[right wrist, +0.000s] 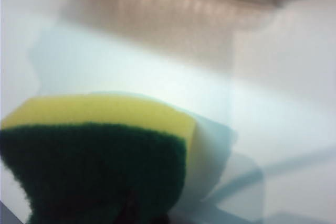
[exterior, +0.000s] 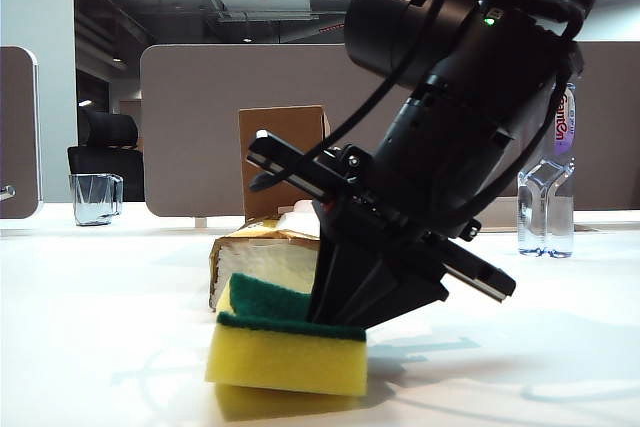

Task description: Move the sponge from left to right to wipe the table, avoiding obstacles on the table, and finally reaching the bottle of mineral water.

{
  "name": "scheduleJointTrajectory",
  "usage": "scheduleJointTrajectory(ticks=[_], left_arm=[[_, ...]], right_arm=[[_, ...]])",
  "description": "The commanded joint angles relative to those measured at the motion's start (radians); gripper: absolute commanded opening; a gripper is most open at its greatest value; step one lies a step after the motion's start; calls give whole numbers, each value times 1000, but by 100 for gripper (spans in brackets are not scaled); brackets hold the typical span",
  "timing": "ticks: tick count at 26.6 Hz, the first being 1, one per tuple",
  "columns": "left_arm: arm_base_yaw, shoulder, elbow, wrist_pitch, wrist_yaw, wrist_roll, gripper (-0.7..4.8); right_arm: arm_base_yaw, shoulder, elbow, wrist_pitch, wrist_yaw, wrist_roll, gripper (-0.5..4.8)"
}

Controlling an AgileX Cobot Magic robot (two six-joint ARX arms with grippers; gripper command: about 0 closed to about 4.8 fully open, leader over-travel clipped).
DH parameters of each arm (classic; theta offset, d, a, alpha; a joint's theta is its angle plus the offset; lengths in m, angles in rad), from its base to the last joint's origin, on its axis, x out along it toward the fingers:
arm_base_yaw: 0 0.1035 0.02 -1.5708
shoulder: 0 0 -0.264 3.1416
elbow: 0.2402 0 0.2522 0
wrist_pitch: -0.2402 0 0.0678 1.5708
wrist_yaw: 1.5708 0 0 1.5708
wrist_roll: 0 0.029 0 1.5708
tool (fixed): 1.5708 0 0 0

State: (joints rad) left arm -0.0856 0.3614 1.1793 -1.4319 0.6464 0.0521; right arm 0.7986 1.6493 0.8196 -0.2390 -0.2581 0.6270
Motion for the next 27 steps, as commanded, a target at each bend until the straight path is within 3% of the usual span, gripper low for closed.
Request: scheduleJointTrajectory(ticks=[1, 6, 14, 21, 27], left_arm=[[-1, 0, 2, -4, 1, 1, 318], [-1, 0, 2, -4, 1, 0, 318], [-1, 0, 2, -3, 0, 0, 318], [-1, 0, 3, -3, -6, 0, 318], [-1, 0, 3, -3, -7, 0, 318]], right_arm=[[-16, 18, -23, -183, 99, -34, -9], [-52, -1, -30, -235, 111, -82, -9], [-224, -164, -175, -236, 110, -154, -9], [-324, -192, -198, -297, 116, -244, -9], [-354, -211, -204, -305, 130, -286, -9]])
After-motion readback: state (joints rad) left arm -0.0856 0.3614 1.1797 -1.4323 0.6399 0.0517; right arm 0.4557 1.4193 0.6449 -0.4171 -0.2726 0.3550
